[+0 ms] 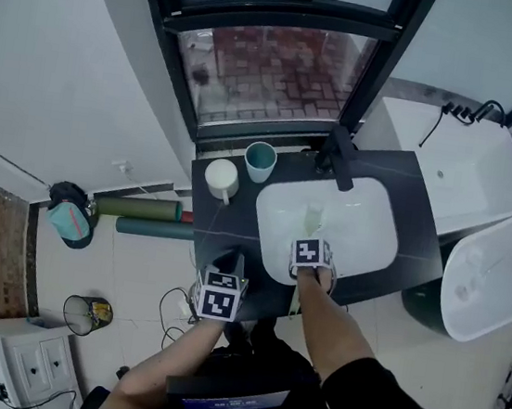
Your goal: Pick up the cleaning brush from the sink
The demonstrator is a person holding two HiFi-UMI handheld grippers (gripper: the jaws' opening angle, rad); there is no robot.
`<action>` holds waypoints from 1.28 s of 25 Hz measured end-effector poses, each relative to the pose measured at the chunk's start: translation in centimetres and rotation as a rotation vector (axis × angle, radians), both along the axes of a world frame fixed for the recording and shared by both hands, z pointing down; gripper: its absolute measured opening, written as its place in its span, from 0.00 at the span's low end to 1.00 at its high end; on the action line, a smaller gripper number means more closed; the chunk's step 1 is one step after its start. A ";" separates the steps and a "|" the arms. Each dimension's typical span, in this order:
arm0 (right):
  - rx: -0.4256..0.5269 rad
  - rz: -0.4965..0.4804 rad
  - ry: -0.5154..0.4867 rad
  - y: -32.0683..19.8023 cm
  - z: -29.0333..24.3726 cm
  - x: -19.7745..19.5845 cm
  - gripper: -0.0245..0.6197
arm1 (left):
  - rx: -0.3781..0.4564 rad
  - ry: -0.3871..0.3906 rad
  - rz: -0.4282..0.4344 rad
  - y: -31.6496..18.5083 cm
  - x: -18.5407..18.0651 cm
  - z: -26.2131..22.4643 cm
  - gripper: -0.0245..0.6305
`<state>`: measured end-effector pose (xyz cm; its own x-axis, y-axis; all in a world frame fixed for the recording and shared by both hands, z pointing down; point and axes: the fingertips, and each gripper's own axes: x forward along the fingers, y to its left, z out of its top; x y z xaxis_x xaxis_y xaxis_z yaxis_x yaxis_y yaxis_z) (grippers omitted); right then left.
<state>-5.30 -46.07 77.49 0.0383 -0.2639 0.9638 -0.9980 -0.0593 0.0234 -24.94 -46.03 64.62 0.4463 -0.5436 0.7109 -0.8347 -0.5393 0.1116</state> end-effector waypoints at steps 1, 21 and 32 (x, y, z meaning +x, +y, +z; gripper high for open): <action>-0.027 0.009 -0.006 0.5 0.3 -0.2 0.28 | 0.009 -0.007 0.012 0.2 0.1 -0.1 0.11; 0.212 0.011 -0.115 7.0 -8.3 0.2 0.10 | 0.144 0.204 -0.041 4.0 -0.3 -6.6 0.06; 0.566 -0.120 -0.287 17.6 -18.7 9.5 0.10 | 0.289 0.258 -0.092 13.0 9.7 -13.0 0.05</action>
